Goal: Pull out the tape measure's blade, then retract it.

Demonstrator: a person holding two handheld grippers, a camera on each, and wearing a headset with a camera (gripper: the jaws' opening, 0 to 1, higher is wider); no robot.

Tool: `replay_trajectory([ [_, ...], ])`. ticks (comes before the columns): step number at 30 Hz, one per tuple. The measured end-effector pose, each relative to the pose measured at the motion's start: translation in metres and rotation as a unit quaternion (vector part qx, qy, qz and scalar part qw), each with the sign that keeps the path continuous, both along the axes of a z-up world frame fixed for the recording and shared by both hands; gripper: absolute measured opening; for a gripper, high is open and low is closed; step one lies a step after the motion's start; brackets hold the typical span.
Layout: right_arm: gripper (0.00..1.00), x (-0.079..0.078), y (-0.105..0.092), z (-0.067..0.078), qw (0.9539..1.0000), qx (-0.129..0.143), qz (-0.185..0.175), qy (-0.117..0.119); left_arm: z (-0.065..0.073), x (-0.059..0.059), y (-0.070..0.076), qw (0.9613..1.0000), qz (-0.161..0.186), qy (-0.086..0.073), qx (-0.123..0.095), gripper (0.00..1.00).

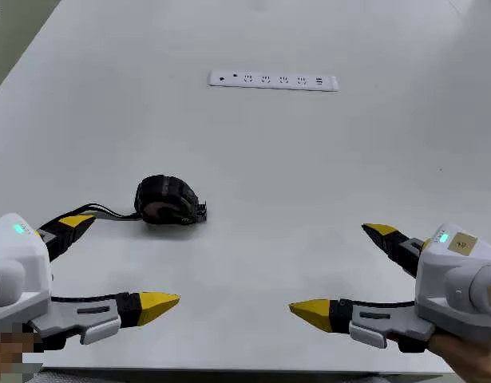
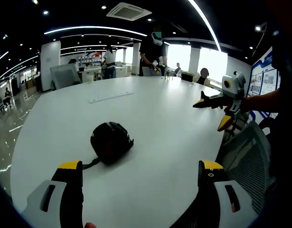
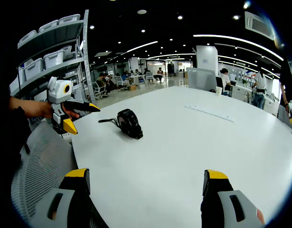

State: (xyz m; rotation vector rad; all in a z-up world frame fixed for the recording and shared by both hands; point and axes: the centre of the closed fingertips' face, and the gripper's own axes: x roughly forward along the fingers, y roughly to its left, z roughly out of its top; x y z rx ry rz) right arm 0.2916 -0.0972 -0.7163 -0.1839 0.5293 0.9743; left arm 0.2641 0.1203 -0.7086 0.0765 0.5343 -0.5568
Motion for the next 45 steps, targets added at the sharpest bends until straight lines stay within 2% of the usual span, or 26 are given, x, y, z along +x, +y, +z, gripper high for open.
replay_trajectory([
  [14, 0.99, 0.0011, -0.0010, 0.0014, 1.0000, 0.002, -0.002, 0.001, 0.0010, -0.0006, 0.0020, 1.0000, 0.002, -0.002, 0.001, 0.99],
  [27, 0.99, 0.0022, -0.0025, -0.0027, 1.0000, -0.008, 0.001, 0.001, 0.0007, 0.0011, 0.0054, 1.0000, 0.000, -0.003, 0.007, 0.99],
  [31, 0.99, 0.0039, -0.0018, -0.0019, 0.9999, -0.009, 0.003, -0.005, 0.0000, 0.0020, 0.0063, 1.0000, -0.002, -0.002, 0.009, 0.99],
  [45, 0.99, 0.0076, -0.0012, -0.0056, 0.9998, -0.014, 0.014, 0.007, -0.0034, 0.0077, 0.0099, 0.9996, -0.017, 0.006, 0.023, 0.99],
])
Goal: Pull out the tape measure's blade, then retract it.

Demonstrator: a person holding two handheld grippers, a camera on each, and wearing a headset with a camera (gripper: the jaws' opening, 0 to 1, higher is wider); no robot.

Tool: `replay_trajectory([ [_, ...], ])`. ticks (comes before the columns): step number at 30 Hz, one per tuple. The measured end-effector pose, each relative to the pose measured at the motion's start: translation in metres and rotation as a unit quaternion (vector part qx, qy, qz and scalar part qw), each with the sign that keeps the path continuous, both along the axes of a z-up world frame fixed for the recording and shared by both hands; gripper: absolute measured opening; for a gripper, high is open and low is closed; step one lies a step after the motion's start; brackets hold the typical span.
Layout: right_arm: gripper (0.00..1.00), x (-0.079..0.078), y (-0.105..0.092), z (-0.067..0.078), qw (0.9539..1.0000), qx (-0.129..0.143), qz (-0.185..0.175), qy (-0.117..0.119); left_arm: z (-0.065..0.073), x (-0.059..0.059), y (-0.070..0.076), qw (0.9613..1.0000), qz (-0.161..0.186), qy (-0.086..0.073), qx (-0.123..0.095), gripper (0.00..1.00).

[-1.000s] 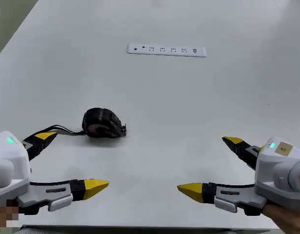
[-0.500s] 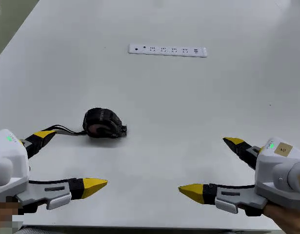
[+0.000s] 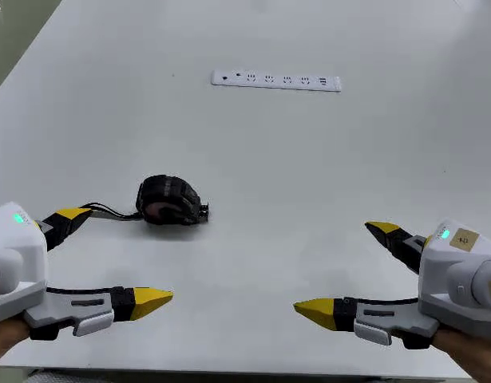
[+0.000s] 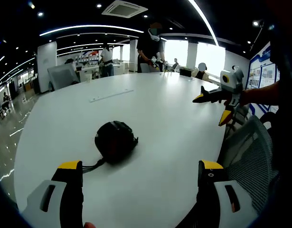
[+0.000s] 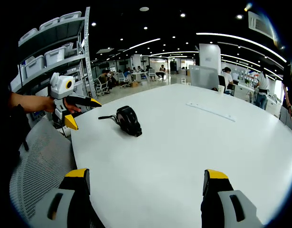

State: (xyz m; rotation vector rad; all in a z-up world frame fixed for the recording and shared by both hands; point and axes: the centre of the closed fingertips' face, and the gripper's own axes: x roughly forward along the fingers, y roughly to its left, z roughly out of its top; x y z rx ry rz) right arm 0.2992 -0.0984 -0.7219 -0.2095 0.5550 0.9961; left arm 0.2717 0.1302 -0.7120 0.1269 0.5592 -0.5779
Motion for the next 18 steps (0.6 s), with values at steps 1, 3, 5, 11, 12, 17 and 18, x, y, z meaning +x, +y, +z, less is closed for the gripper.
replay_trajectory([
  [1, 0.99, 0.001, 0.000, 0.000, 1.0000, -0.001, 0.001, 0.001, 0.000, 0.000, 0.000, 1.0000, -0.001, 0.000, 0.000, 0.99],
  [3, 0.99, 0.002, 0.000, -0.001, 1.0000, -0.004, 0.004, 0.001, 0.000, 0.001, 0.001, 1.0000, -0.003, 0.002, 0.002, 0.99],
  [5, 0.99, 0.004, -0.001, -0.001, 1.0000, -0.005, 0.008, 0.002, -0.001, 0.003, 0.001, 1.0000, -0.006, 0.003, 0.004, 0.99],
  [11, 0.99, 0.010, -0.001, -0.003, 0.9997, -0.014, 0.019, 0.001, -0.001, 0.007, 0.004, 0.9999, -0.011, 0.005, 0.008, 0.99],
  [12, 0.99, 0.011, 0.000, -0.003, 0.9997, -0.014, 0.021, 0.002, -0.001, 0.009, 0.004, 0.9999, -0.013, 0.005, 0.010, 0.99],
  [17, 0.99, 0.016, 0.001, -0.005, 0.9994, -0.018, 0.029, 0.004, -0.002, 0.015, 0.007, 0.9996, -0.022, 0.007, 0.015, 0.98],
  [18, 0.99, 0.017, 0.001, -0.006, 0.9993, -0.019, 0.031, 0.004, -0.002, 0.017, 0.007, 0.9995, -0.025, 0.008, 0.015, 0.97],
])
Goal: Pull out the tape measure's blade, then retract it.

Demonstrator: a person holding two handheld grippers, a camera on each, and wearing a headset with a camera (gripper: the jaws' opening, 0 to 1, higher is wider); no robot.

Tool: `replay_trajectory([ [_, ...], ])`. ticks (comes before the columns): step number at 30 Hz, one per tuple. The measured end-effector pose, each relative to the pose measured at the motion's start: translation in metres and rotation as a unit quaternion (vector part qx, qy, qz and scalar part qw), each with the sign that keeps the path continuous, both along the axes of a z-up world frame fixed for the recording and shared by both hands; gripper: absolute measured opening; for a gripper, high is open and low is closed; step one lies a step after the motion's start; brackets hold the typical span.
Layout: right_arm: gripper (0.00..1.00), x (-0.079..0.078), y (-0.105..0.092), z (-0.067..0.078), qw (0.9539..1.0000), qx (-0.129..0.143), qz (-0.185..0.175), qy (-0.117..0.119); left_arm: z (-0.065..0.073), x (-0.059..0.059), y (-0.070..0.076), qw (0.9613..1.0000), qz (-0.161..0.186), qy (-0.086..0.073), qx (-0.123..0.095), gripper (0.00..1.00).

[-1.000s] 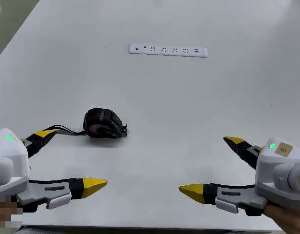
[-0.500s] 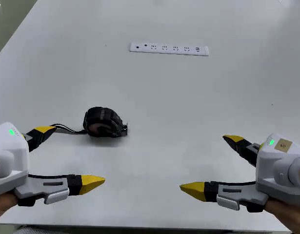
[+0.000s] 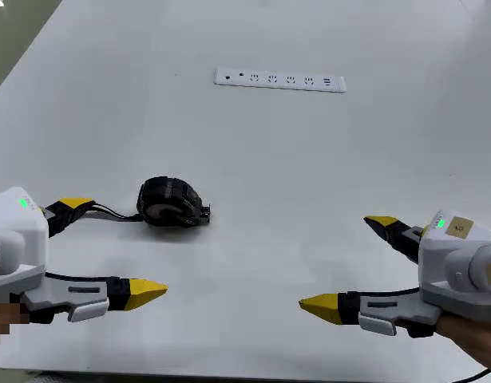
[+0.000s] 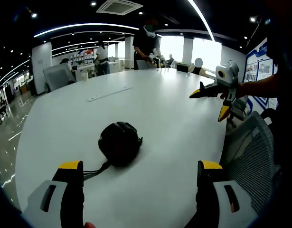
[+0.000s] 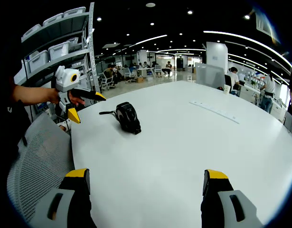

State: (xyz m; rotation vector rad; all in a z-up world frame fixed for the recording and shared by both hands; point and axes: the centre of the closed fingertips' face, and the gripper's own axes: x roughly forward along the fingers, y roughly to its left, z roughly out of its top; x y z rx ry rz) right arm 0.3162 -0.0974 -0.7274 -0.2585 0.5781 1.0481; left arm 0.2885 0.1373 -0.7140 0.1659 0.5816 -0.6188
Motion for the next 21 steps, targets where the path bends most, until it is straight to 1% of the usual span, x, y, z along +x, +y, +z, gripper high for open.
replay_trajectory([
  [3, 0.99, 0.002, 0.001, 0.000, 1.0000, 0.000, 0.008, -0.002, -0.001, 0.003, 0.000, 1.0000, -0.007, 0.003, 0.003, 0.95],
  [9, 0.99, 0.008, 0.002, -0.002, 0.9998, -0.001, 0.017, -0.001, -0.002, 0.011, 0.003, 0.9999, -0.015, 0.006, 0.005, 0.94],
  [16, 0.99, 0.014, 0.004, -0.004, 0.9994, -0.008, 0.032, -0.002, -0.005, 0.018, 0.002, 0.9993, -0.032, 0.014, 0.011, 0.92],
  [21, 0.99, 0.021, 0.006, -0.007, 0.9989, -0.015, 0.044, -0.004, -0.007, 0.026, 0.002, 0.9988, -0.042, 0.015, 0.018, 0.91],
])
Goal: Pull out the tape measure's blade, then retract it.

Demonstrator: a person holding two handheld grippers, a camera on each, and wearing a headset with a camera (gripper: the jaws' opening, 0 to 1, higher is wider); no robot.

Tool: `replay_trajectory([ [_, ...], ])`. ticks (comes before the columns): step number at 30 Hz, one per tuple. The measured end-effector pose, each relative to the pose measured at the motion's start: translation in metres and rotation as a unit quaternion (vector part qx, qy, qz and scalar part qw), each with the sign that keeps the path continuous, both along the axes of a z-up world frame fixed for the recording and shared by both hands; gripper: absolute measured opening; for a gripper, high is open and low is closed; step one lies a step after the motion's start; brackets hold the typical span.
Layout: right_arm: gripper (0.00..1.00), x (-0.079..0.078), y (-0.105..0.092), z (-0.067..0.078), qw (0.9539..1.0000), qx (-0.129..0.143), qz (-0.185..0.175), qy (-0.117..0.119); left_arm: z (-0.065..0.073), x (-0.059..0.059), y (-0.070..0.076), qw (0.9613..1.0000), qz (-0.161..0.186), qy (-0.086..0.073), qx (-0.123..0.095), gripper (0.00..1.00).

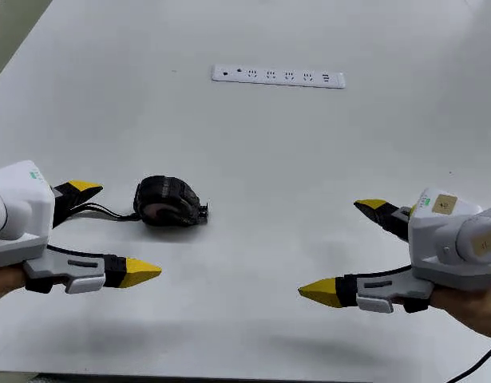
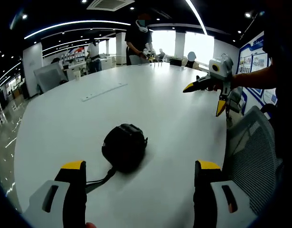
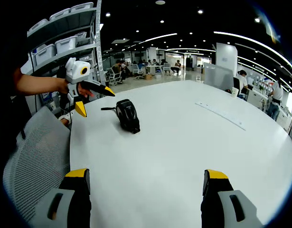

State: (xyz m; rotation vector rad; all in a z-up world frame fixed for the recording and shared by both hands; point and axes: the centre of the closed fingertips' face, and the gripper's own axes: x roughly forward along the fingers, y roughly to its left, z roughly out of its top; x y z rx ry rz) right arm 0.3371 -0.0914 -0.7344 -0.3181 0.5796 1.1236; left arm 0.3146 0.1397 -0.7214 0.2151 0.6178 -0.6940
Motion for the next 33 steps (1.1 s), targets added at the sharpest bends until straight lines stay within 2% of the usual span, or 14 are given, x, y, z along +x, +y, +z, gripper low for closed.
replay_trajectory([
  [13, 0.97, 0.014, 0.016, -0.005, 0.9991, -0.010, 0.040, -0.005, -0.004, 0.019, 0.000, 0.9997, -0.022, 0.012, 0.003, 0.84],
  [20, 0.94, 0.023, 0.027, -0.010, 0.9978, -0.013, 0.065, -0.007, -0.008, 0.028, 0.000, 0.9987, -0.046, 0.012, 0.019, 0.78],
  [24, 0.93, 0.027, 0.035, -0.011, 0.9965, -0.014, 0.081, -0.010, -0.011, 0.030, -0.001, 0.9974, -0.065, 0.018, 0.024, 0.70],
  [30, 0.91, 0.029, 0.047, -0.017, 0.9936, -0.020, 0.110, -0.009, -0.016, 0.035, -0.001, 0.9954, -0.083, 0.023, 0.041, 0.68],
  [33, 0.91, 0.031, 0.051, -0.020, 0.9927, -0.024, 0.118, -0.007, -0.018, 0.036, -0.002, 0.9943, -0.095, 0.032, 0.037, 0.65],
])
